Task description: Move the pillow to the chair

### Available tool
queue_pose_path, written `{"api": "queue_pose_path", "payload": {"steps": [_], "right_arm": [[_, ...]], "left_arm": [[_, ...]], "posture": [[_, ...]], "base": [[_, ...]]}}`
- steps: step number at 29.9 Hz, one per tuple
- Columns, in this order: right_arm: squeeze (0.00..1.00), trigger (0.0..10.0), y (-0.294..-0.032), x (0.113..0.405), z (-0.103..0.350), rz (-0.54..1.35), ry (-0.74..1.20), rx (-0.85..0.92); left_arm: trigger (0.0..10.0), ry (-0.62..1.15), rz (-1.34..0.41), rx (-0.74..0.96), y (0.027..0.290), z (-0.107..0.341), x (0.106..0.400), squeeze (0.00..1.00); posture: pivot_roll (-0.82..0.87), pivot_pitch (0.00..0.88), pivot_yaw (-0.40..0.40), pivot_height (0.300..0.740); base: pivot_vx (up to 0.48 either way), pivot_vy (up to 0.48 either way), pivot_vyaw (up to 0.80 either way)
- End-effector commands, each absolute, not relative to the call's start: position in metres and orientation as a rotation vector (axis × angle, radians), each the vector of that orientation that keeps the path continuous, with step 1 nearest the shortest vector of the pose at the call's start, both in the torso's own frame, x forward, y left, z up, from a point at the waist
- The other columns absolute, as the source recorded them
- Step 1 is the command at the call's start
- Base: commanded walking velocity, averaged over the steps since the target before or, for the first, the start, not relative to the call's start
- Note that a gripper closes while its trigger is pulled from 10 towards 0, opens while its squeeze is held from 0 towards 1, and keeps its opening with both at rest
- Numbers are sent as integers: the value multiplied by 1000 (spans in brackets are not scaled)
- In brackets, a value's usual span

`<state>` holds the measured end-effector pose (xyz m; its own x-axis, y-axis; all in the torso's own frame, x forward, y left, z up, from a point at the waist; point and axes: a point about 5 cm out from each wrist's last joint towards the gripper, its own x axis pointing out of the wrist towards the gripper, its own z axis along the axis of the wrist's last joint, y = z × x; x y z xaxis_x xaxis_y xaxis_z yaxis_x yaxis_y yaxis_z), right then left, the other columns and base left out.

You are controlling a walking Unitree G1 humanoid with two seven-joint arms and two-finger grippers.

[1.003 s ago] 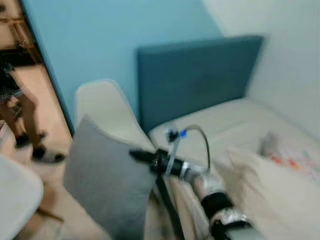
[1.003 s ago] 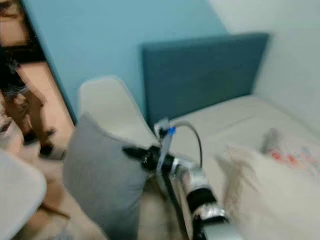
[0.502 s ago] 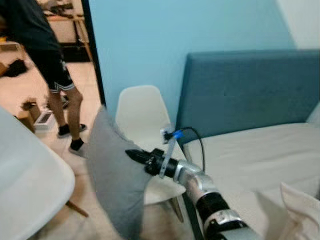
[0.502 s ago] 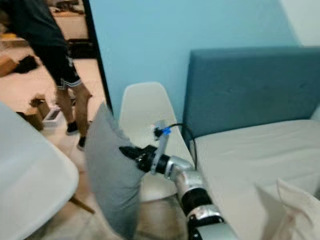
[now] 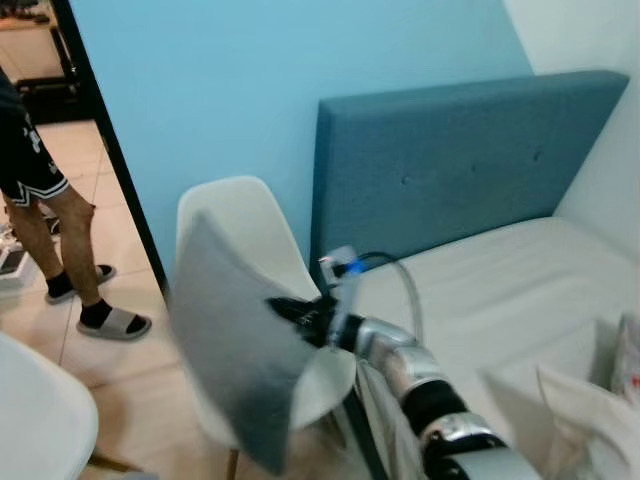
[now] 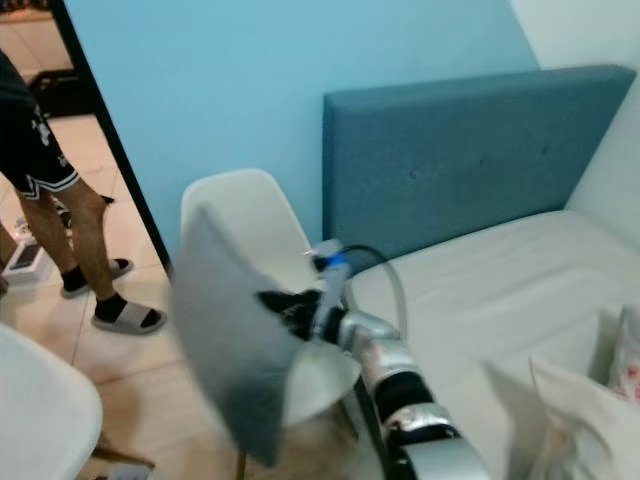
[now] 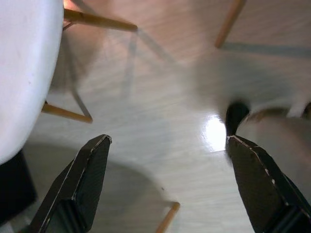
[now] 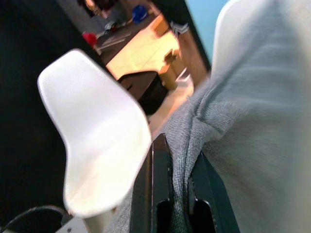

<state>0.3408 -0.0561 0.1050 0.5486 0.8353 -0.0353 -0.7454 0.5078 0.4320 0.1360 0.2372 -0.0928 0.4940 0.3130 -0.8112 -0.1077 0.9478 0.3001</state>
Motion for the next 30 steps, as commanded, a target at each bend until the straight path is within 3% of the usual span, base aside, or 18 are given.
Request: {"api": "queue_pose_path", "payload": {"steps": [1, 9, 24, 30], "right_arm": [[0, 10000, -45, 344, 120, 994, 174, 406], [0, 10000, -42, 342, 116, 1008, 193, 398], [0, 10000, -39, 337, 111, 1062, 240, 443], [0, 10000, -46, 335, 91, 993, 336, 357]], "left_arm": [[10000, 1076, 261, 233, 242, -97, 123, 0], [10000, 1076, 265, 241, 243, -96, 123, 0], [10000, 1037, 345, 275, 253, -91, 129, 0], [10000, 806, 452, 279, 276, -58, 181, 0]], "posture": [[-40, 0, -17, 740], [-41, 0, -15, 740], [-40, 0, -12, 700], [-27, 0, -12, 675]], "base": [[307, 0, 0], [303, 0, 0], [0, 0, 0], [0, 0, 0]]}}
